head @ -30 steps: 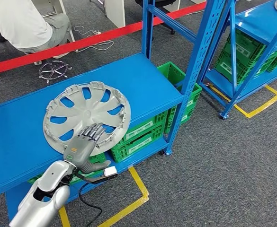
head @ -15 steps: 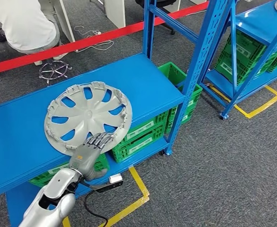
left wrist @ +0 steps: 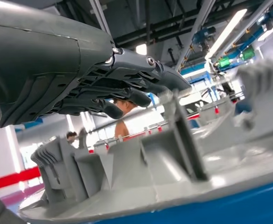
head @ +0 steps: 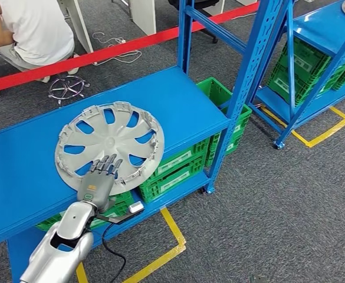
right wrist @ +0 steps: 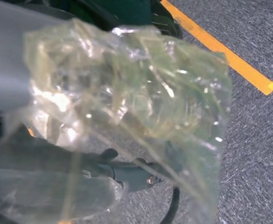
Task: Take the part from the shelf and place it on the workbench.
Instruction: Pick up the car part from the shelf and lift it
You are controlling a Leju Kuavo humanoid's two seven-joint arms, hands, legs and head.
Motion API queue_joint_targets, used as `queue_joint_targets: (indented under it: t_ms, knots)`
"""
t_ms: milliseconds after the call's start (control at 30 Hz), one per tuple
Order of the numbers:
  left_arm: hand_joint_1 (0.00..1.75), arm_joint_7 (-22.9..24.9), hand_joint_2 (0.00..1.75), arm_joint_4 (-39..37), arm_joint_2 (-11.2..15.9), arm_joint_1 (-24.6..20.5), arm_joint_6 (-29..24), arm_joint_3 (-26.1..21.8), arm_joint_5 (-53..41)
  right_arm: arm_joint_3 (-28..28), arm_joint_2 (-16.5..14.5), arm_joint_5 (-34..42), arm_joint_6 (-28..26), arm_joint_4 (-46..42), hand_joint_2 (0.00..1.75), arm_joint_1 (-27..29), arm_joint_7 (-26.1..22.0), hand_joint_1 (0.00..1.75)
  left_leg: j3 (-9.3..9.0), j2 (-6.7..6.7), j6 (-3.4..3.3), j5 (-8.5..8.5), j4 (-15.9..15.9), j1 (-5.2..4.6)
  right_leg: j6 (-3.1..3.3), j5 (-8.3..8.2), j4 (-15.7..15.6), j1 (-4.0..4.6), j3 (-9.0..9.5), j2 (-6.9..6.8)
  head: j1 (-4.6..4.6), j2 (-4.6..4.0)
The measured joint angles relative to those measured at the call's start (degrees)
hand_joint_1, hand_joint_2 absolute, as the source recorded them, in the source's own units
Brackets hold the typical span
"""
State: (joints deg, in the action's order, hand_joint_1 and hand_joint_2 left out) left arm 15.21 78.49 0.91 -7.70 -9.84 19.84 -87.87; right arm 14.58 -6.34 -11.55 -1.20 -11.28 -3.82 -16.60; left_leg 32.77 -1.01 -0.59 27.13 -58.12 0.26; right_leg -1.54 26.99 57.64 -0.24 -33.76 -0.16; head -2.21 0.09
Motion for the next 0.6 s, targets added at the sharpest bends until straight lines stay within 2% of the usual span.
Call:
queue_joint_targets:
  t_ms: [300,600]
  knots:
    - [0.0,2.1,1.75,-6.2,0.0,-3.2,-2.1,-1.4,-2.1,0.4,0.0,-0.7,0.4,0.0,0.0,-0.1,-0.1,0.0,0.01,0.0,0.0,0.01,0.0,-0.01,0.0,0.0,0.0,-0.01,0.0,-0.01,0.01,0.0]
    - [0.0,-0.4,1.75,-13.2,0.1,-7.4,-3.0,-3.1,-2.0,0.6,0.0,-1.8,0.3,0.0,0.0,-0.2,0.0,0.0,-0.02,0.01,0.0,-0.01,0.0,0.0,0.0,0.0,0.0,-0.01,0.05,-0.05,0.0,0.0]
